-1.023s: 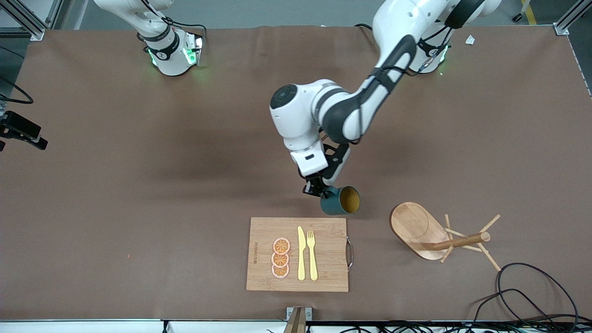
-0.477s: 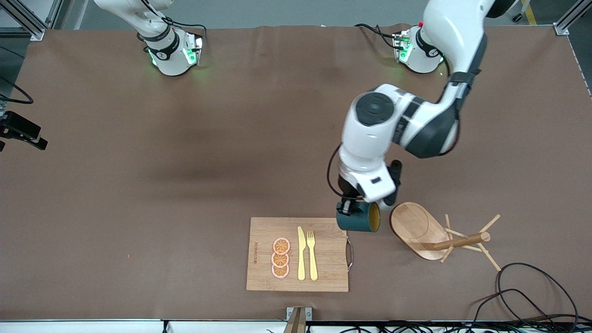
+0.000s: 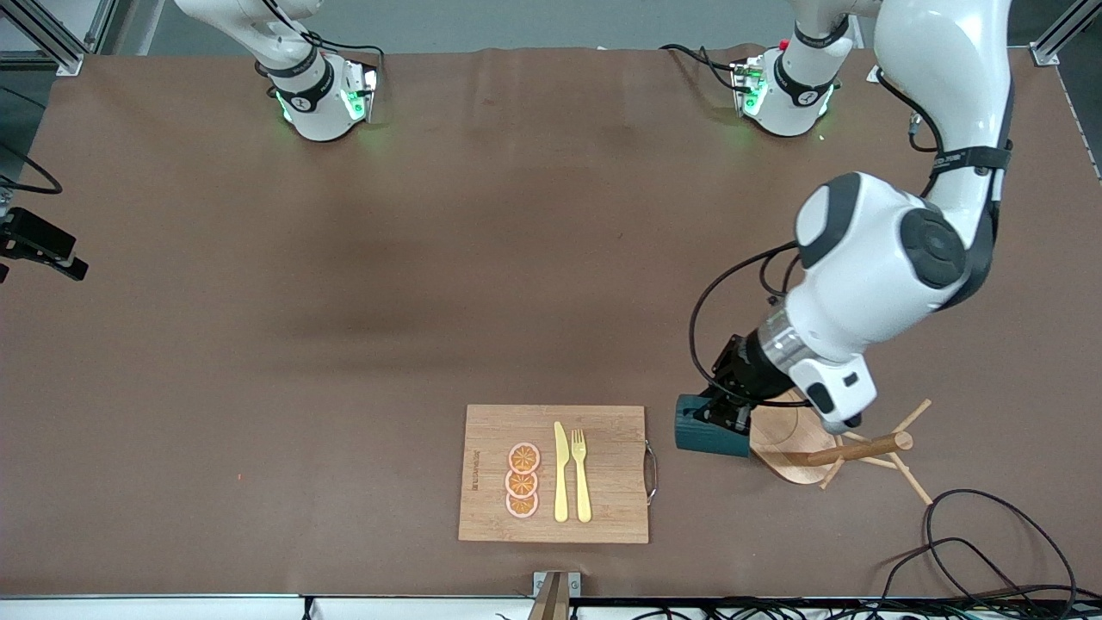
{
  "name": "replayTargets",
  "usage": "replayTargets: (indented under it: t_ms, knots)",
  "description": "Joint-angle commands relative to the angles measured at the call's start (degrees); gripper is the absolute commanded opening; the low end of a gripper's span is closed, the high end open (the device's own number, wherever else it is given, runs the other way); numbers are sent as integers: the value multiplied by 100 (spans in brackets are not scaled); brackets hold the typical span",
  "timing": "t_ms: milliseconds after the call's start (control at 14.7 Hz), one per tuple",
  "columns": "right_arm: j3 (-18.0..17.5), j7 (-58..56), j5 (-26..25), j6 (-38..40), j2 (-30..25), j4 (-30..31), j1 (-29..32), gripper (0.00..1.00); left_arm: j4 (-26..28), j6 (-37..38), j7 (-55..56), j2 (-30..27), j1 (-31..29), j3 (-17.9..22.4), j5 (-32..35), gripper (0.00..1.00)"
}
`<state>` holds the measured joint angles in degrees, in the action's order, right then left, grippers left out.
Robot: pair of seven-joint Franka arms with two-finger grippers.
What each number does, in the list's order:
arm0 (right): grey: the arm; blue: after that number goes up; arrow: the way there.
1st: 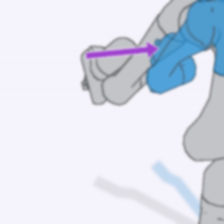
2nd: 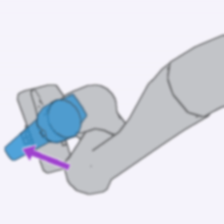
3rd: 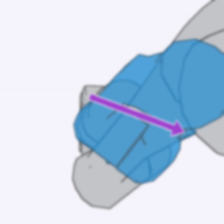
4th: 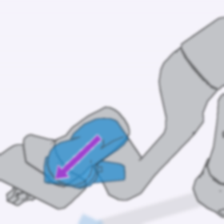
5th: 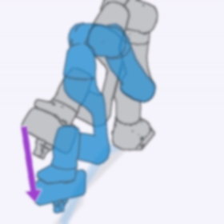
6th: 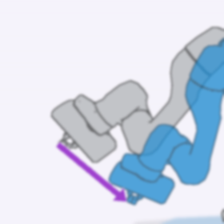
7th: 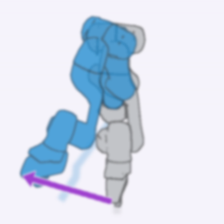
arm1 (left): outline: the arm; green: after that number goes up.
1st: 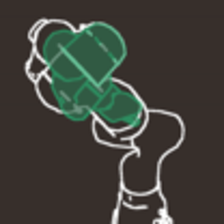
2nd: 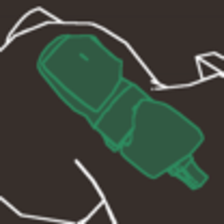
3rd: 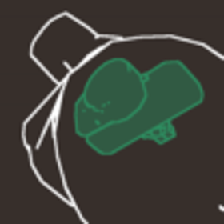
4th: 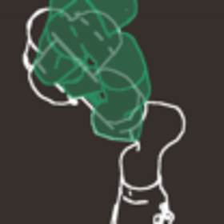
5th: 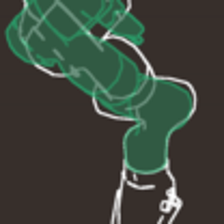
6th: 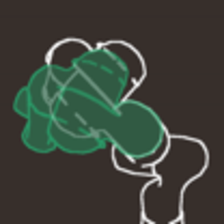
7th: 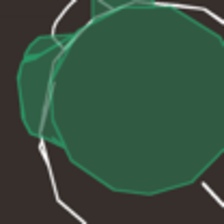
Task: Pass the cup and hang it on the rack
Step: 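Carry the teal mug with the left gripper to the wooden rack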
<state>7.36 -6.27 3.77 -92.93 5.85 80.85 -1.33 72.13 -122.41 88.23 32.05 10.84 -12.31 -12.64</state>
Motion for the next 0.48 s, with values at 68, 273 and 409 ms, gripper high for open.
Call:
replayTargets:
  t_ms: [68,273,409]
  knots:
    - [37,55,10,-85,-67,97,-60,100,152,-20,-814,-120,-415,-17,-1193,2]
    - [37,55,10,-94,-67,97,-60,100,179,409,-1509,-120,-749,-26,-1811,2]
    - [37,55,10,-94,-67,97,-60,100,179,726,-1973,-146,-908,-26,-1874,3]
